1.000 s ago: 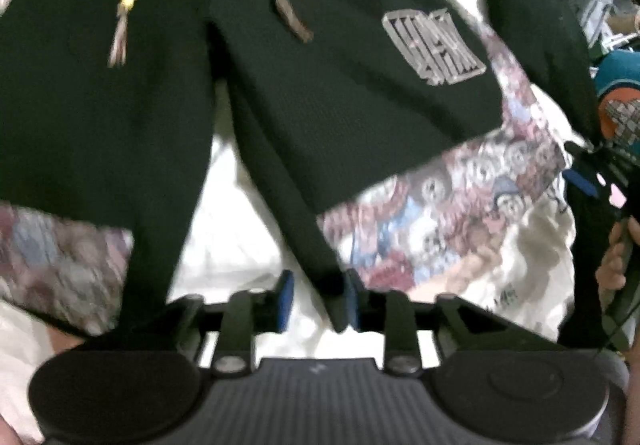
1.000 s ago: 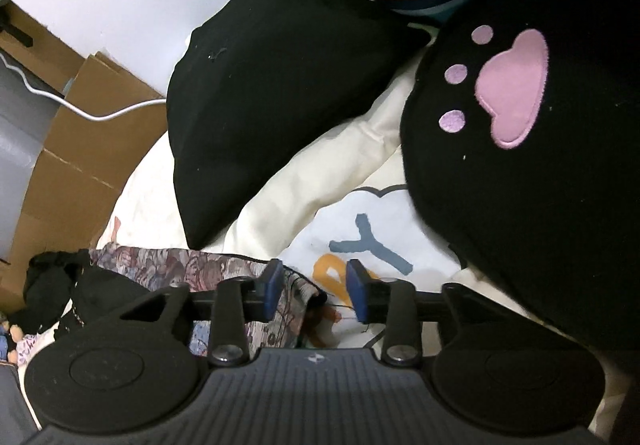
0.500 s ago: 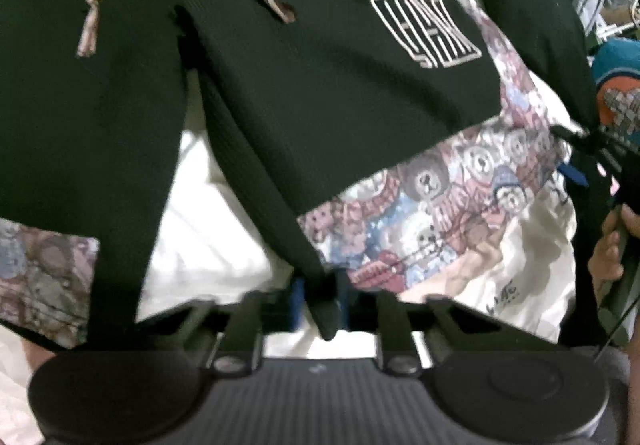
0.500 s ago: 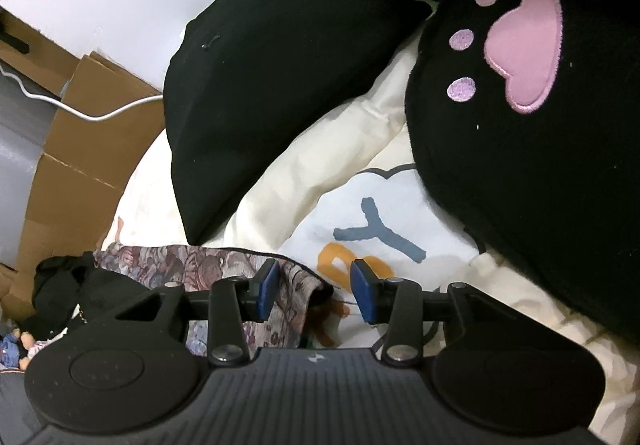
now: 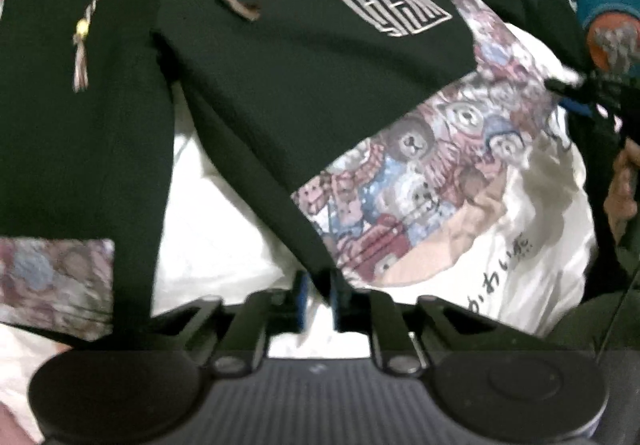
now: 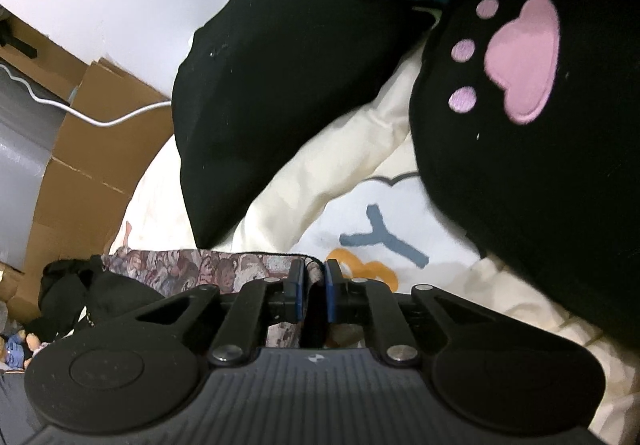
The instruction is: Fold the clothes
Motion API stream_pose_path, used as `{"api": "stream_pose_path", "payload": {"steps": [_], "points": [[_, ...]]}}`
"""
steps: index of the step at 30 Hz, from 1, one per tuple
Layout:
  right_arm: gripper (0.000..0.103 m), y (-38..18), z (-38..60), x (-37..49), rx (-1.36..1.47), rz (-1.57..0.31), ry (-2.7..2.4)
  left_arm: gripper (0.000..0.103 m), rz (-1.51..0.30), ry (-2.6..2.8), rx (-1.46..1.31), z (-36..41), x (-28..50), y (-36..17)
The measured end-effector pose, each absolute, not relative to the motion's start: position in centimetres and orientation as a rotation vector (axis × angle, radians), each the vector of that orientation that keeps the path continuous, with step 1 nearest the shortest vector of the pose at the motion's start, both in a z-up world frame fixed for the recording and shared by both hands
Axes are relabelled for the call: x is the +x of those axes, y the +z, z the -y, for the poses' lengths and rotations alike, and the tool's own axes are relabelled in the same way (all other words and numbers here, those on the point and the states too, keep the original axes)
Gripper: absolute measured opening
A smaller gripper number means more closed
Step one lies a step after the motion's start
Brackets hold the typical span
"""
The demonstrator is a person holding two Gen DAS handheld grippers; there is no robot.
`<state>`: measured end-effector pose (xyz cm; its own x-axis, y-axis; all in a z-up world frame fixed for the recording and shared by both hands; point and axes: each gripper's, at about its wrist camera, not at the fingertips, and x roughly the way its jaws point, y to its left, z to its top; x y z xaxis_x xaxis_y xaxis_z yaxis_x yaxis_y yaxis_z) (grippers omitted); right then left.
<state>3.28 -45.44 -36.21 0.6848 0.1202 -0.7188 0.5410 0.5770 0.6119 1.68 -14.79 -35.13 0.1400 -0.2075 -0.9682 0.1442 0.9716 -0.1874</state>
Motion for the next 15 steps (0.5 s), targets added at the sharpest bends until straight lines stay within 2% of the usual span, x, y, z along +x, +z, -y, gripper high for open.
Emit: {"api": "stream_pose_path", "payload": {"steps": [6,10,15], "points": [[0.017,-36.1,46.3,2.5,0.991,-0.792,-0.336,0.034,-1.359,-0.264,-0.032,14.5,2.5,-32.1],[0.043,-35.6,46.3,2.3,0.991,-0.767,-0.345,0.044,-1.318,-0.257,-0.03,14.1,3.0,-29.2],[0.048,-34.7,46.0,2.2,0.97,-0.737,-0.333,0.051,-1.26,-0.222,-0.071,12.4,4.6,-26.2]]}}
